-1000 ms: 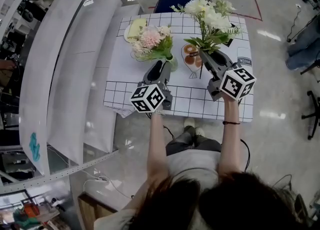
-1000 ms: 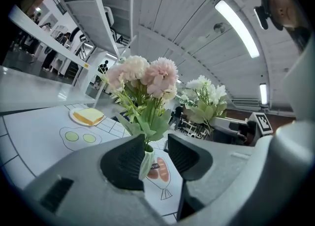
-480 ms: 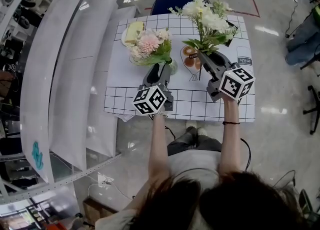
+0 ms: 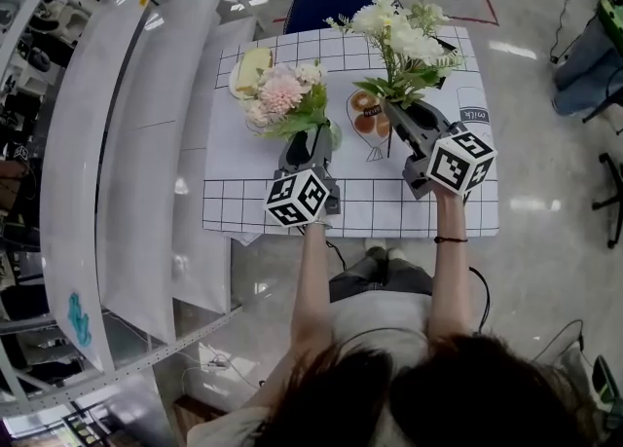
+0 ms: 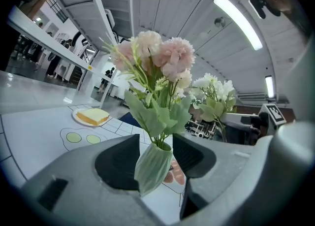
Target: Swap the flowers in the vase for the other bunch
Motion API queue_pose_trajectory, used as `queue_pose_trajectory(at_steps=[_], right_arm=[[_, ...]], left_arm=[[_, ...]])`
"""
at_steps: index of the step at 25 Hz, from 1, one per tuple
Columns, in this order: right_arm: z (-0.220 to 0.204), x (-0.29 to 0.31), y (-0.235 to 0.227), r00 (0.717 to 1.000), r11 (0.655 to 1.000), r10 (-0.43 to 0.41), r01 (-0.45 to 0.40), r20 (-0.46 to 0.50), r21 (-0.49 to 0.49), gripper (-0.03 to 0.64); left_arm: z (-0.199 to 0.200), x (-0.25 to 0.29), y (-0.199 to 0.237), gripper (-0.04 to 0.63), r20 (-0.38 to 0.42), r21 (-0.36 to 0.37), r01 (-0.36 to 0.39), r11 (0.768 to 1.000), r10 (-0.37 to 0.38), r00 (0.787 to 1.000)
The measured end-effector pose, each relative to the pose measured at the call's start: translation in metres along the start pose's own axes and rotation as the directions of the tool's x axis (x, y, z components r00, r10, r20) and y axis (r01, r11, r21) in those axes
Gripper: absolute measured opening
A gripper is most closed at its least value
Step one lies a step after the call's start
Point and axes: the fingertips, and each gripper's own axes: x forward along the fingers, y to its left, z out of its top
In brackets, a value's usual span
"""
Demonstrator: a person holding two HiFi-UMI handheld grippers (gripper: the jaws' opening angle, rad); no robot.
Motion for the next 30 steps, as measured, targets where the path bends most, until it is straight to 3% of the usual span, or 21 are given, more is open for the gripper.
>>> queue_pose_trajectory(at_steps=[18,22,30], right_arm=[[-0.001,-0.005,-0.018,0.999,0.999,-0.042,0.042,0.011,0.021,0.057],[-0.001,-0.005,-0.02,0.999,0.999,-0.044,0.043,0.013,0.024,0.058],[-0.003,-0.003,-0.019,0.999,0.999,-0.042,0.042,0.002,0.023,0.058]], left_arm=[[0.004,0.018,-0.008,0.197,0.026,0.087,0.039,0.995,-0.041,0.999],[0.005,0.018,-0.008,0.129,0.031,0.134,0.028,0.991,-0.032,0.999],[0.007,0.017,-0.008,0.097,0.036,0.149,0.024,0.989,-0.029,0.999]])
